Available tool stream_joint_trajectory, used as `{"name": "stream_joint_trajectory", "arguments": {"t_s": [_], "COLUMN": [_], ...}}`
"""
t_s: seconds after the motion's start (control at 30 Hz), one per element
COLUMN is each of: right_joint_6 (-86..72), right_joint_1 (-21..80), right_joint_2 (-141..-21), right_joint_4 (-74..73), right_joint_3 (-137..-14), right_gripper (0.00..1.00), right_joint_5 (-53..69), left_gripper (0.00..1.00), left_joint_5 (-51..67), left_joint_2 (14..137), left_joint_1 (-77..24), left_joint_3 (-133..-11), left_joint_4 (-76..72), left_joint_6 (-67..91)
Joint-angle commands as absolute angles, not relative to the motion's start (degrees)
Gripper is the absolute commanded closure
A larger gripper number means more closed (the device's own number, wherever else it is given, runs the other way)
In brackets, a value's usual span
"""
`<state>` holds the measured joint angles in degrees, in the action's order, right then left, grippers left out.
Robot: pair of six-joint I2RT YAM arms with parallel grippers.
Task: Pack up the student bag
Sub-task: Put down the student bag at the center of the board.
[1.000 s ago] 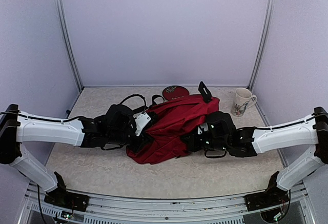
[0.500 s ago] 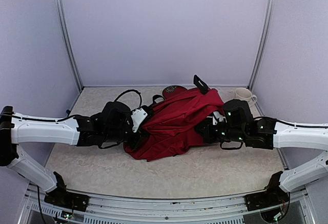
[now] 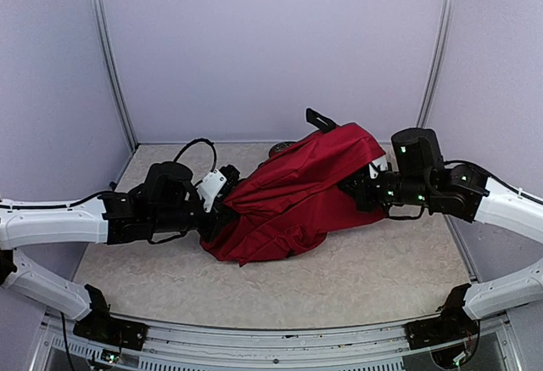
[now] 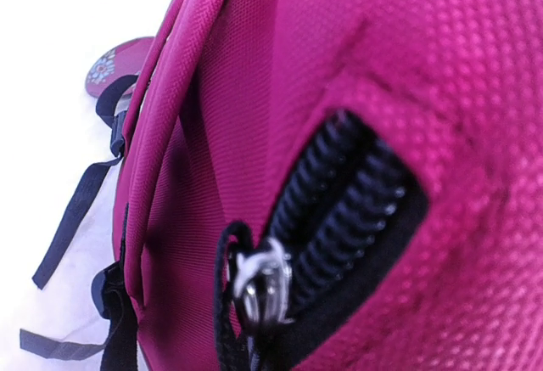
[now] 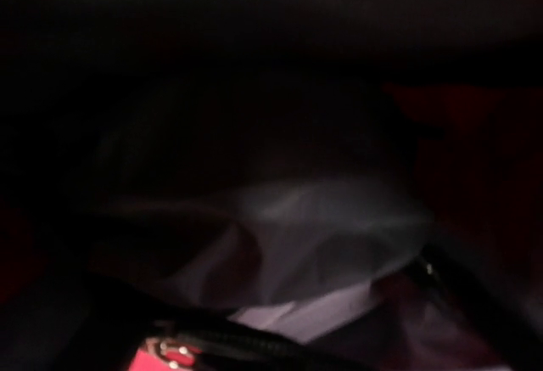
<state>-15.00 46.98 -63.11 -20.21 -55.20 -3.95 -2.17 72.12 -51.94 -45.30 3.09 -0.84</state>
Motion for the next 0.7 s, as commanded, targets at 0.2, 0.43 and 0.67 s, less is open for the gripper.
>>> {"name": "stream_joint_trajectory", "arguments": {"t_s": [0.2,0.43,0.67], "right_joint_6": [-14.8,-15.8,-15.0], "right_joint_1": [42.9,44.1,46.8], "right_joint_2": [-69.0,-75.6,-80.0], "right_joint_4": [-13.2,-8.4,-11.3], "right_joint_3": [-58.2,-58.7,-62.6], "right_gripper": [1.00,1.00,1.00], "right_joint_5": [9.4,12.6,12.3], "left_gripper": [0.73,0.06,0.01], "left_joint_5": [7.8,14.0,14.5], "left_joint_2": [67.6,64.7,72.3], "left_joint_1": [-56.0,-59.3,-59.1], "left_joint_3": [-42.9,-49.6,-62.2], "left_joint_4": [0.5,1.8,4.7], "left_joint_6": [-3.9,-6.6,-2.4]}}
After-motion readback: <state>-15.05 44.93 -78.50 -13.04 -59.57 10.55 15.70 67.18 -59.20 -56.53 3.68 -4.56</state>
